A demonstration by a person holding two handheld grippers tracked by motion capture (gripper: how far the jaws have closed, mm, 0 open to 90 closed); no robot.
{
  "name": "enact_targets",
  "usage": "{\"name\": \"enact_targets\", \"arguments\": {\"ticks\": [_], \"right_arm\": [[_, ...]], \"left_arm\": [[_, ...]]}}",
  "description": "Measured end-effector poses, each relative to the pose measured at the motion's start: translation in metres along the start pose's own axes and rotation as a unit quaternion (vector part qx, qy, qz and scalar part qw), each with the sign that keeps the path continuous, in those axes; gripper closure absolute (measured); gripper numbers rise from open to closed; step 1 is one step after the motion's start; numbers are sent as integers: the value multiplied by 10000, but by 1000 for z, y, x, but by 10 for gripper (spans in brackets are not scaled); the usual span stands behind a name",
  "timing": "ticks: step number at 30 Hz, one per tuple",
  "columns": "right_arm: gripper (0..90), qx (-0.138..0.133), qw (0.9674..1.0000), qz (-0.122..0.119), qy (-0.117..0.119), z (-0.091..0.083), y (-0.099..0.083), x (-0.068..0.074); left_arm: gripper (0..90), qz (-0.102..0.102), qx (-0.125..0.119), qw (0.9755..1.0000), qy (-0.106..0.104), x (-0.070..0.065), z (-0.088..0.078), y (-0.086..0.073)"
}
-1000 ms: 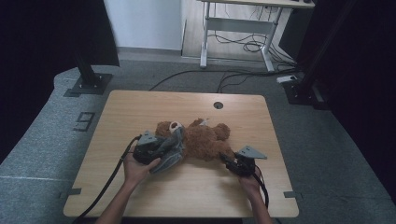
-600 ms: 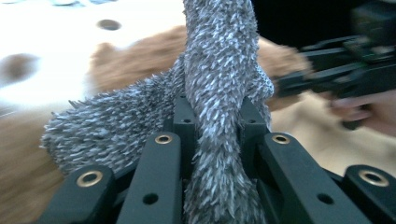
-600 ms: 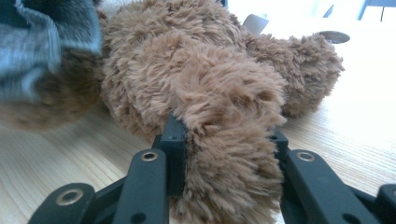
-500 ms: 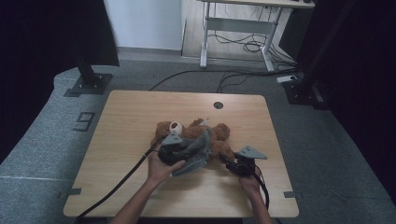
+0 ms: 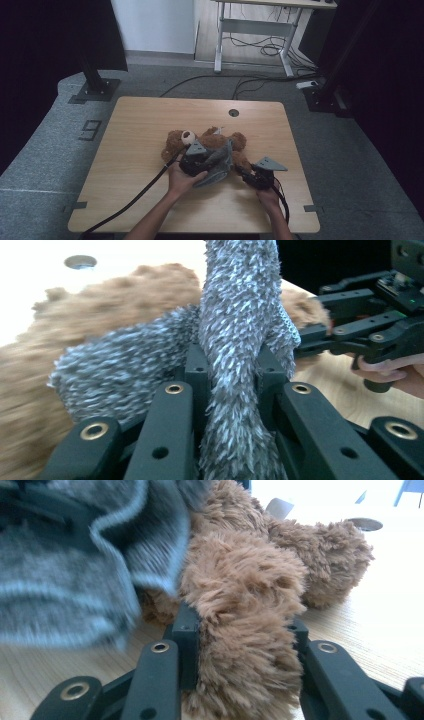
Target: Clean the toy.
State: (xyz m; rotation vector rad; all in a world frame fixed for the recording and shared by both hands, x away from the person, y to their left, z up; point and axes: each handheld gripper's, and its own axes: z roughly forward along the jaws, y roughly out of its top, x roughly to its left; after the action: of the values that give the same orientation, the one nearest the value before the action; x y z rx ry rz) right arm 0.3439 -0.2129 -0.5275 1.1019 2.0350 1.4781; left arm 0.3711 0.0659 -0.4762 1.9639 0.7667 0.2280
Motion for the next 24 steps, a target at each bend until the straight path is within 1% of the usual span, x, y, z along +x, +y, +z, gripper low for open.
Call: {"name": "enact_targets", "arguments": {"ticks": [1, 2, 3, 4, 5, 6, 8, 9, 10, 11, 12, 13, 14, 15, 18, 19, 20, 21, 22, 24], "right_arm": [[643, -1, 10000, -8, 8, 0, 0, 0], [642, -13, 10000, -20, 17, 0, 0, 0], [643, -28, 10000, -11, 22, 0, 0, -1], [642, -29, 10000, -14, 21, 0, 0, -1], [642, -26, 10000, -19, 20, -1, 0, -1], [642, -26, 10000, -19, 20, -1, 0, -1], [643, -14, 10000, -38, 32, -1, 0, -1], [642, -18, 10000, -46, 52, -2, 0, -1], [643, -25, 10000, -42, 58, -1, 0, -1], [643, -25, 10000, -42, 58, -1, 0, -1], [642, -25, 10000, -61, 63, -2, 0, -2], [642, -17, 10000, -66, 62, -2, 0, -2], [642, -17, 10000, -66, 62, -2, 0, -2], [642, -26, 10000, -61, 60, -2, 0, -2], [642, -19, 9999, -77, 70, -2, 0, -2], [642, -16, 9999, -82, 78, -3, 0, -2], [642, -16, 9999, -82, 78, -3, 0, -2], [642, -18, 9999, -84, 81, -2, 0, -2], [642, -18, 9999, -84, 81, -2, 0, -2], [642, -23, 9999, -98, 91, -2, 0, -2]], "left_arm": [[747, -104, -2, 9999, 101, 7, -7, -1], [746, -208, -38, 9997, 156, 13, -12, -2], [746, -277, -77, 9994, 210, 18, -18, -3], [746, -341, -137, 9988, 319, 27, -28, -6], [746, -387, -174, 9984, 360, 32, -33, -8], [746, -387, -174, 9984, 360, 32, -33, -8], [746, -497, -222, 9976, 427, 44, -45, -15], [747, -582, -280, 9968, 480, 52, -54, -20], [747, -638, -306, 9960, 539, 56, -60, -22], [747, -638, -306, 9960, 539, 56, -60, -22], [746, -694, -339, 9946, 696, 64, -71, -26], [746, -734, -345, 9937, 780, 68, -77, -29], [746, -734, -345, 9937, 780, 68, -77, -29], [746, -827, -336, 9926, 823, 74, -82, -32], [743, -1002, -276, 9904, 910, 89, -89, -43], [742, -1130, -252, 9886, 967, 97, -92, -49], [742, -1130, -252, 9886, 967, 97, -92, -49], [741, -1219, -238, 9871, 1011, 101, -93, -53], [741, -1276, -218, 9862, 1034, 104, -95, -56], [739, -1320, -213, 9856, 1033, 106, -96, -58]]}}
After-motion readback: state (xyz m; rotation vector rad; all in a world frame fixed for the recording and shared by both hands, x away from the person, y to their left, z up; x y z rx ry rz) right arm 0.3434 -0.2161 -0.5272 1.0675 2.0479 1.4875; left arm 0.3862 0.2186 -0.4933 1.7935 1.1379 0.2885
